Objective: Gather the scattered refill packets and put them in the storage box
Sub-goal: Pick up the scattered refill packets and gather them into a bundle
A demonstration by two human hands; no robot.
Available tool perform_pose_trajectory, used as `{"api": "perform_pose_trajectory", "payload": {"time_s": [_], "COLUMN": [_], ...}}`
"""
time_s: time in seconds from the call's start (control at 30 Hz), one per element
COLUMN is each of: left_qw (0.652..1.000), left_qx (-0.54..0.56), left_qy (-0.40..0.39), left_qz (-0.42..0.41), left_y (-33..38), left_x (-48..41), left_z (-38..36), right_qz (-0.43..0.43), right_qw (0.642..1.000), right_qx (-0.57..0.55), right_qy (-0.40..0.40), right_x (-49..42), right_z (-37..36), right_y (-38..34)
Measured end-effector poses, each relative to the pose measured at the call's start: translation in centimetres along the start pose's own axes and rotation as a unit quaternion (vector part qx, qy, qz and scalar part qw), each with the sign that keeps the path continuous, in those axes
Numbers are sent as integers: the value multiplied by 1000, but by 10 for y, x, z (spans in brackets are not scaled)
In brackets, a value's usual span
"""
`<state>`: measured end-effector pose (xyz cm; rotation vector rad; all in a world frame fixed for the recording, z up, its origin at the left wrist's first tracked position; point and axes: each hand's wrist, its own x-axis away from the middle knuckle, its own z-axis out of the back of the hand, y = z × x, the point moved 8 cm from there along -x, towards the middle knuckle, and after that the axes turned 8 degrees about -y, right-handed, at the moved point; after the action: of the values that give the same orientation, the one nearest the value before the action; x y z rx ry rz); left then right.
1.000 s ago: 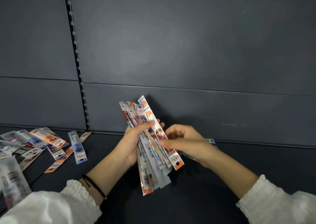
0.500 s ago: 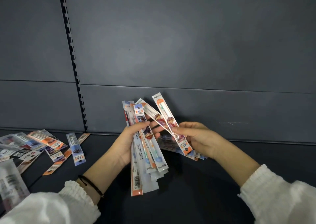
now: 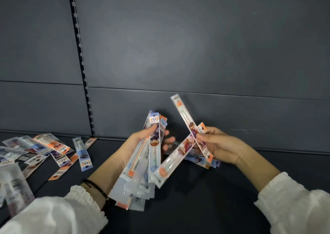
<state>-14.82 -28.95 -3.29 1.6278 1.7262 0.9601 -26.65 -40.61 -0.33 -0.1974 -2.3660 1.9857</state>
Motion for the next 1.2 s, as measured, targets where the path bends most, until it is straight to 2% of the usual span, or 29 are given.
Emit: {"api": "perform_pose_trajectory", "payload": {"time_s": [0.1, 0.2, 0.43, 0.6, 0.7, 0.83, 1.0, 1.1, 1.2], "left_qw": [997, 990, 990, 989, 991, 996, 993, 998, 995], "left_qx": [-60, -76, -58, -1, 19, 33, 84, 21, -58], "left_qy": [-24, -84, -107, -134, -126, -85, -80, -57, -61], "left_qz": [52, 85, 73, 68, 49, 14, -10, 2, 45], "left_y": [-9, -22, -22, -21, -16, -10, -4, -3, -10], "left_x": [1, 3, 1, -5, -7, -10, -9, -6, -1], "left_z": [-5, -22, -29, -28, -22, -16, -11, -6, -11], "right_qz": [0, 29, 45, 50, 88, 104, 52, -11, -23], "right_qw": [999, 996, 989, 980, 971, 979, 990, 974, 961], "right_qx": [11, 5, 71, 32, -29, -1, 125, 223, 277], "right_qy": [30, 84, 124, 189, 221, 174, 39, -21, -10], "right_x": [-1, -4, -4, 0, 3, 3, -1, 2, 0], "right_z": [-2, 3, 1, 13, 24, 13, -14, -23, -19], "right_y": [0, -3, -7, -9, -10, -18, -21, -12, -7]}}
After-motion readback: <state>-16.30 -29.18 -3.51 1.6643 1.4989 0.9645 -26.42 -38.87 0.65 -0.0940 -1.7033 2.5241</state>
